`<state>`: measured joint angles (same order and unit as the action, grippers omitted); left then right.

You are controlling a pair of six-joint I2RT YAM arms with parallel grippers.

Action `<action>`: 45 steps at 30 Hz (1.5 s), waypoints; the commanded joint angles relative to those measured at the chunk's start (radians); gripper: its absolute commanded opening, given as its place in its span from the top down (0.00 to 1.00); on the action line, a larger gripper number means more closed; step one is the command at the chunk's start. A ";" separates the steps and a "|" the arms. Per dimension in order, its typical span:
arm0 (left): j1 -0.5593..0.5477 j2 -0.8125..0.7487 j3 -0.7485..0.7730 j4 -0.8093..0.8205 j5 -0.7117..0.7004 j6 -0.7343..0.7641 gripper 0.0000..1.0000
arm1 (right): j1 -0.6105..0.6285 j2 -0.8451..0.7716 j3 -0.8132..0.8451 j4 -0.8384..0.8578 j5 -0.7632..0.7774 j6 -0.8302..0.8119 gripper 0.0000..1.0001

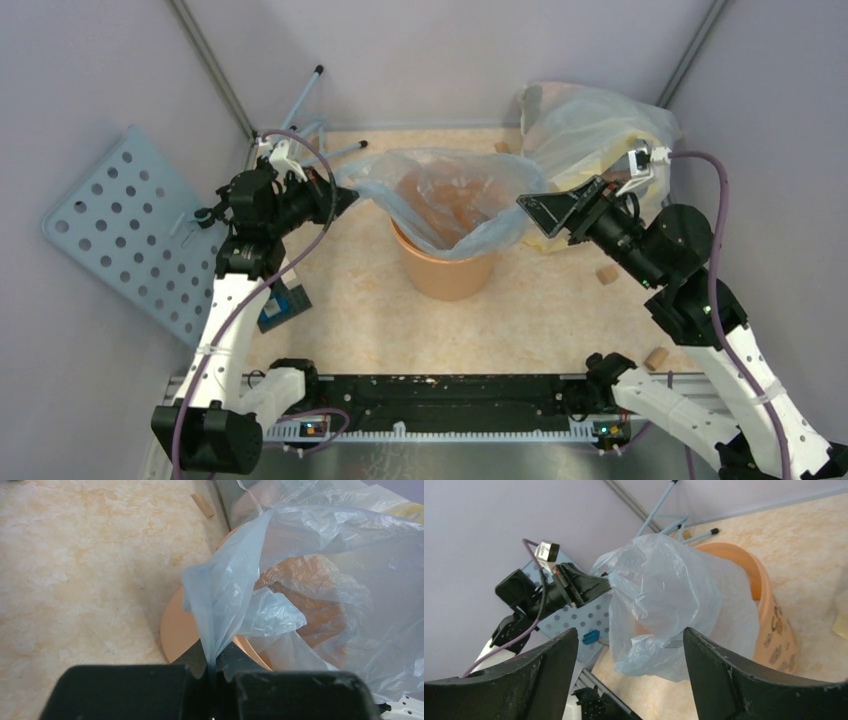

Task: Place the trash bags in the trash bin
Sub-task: Move the trash bin to the center of the board.

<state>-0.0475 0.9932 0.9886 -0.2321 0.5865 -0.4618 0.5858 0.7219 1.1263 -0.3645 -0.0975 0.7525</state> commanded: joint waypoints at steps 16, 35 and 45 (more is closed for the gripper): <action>0.005 0.013 0.006 0.048 0.006 0.011 1.00 | -0.007 -0.261 -0.192 -0.088 0.450 -0.146 0.24; 0.004 -0.034 -0.069 0.122 -0.030 -0.028 1.00 | -0.007 -0.255 -0.284 0.076 0.165 -0.019 0.10; 0.004 -0.075 -0.110 0.149 -0.078 -0.052 1.00 | -0.007 -0.305 -0.404 0.212 0.122 0.060 0.08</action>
<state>-0.0475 0.9474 0.8948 -0.1448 0.5388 -0.4976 0.5854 0.4500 0.7753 -0.2668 0.0498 0.7799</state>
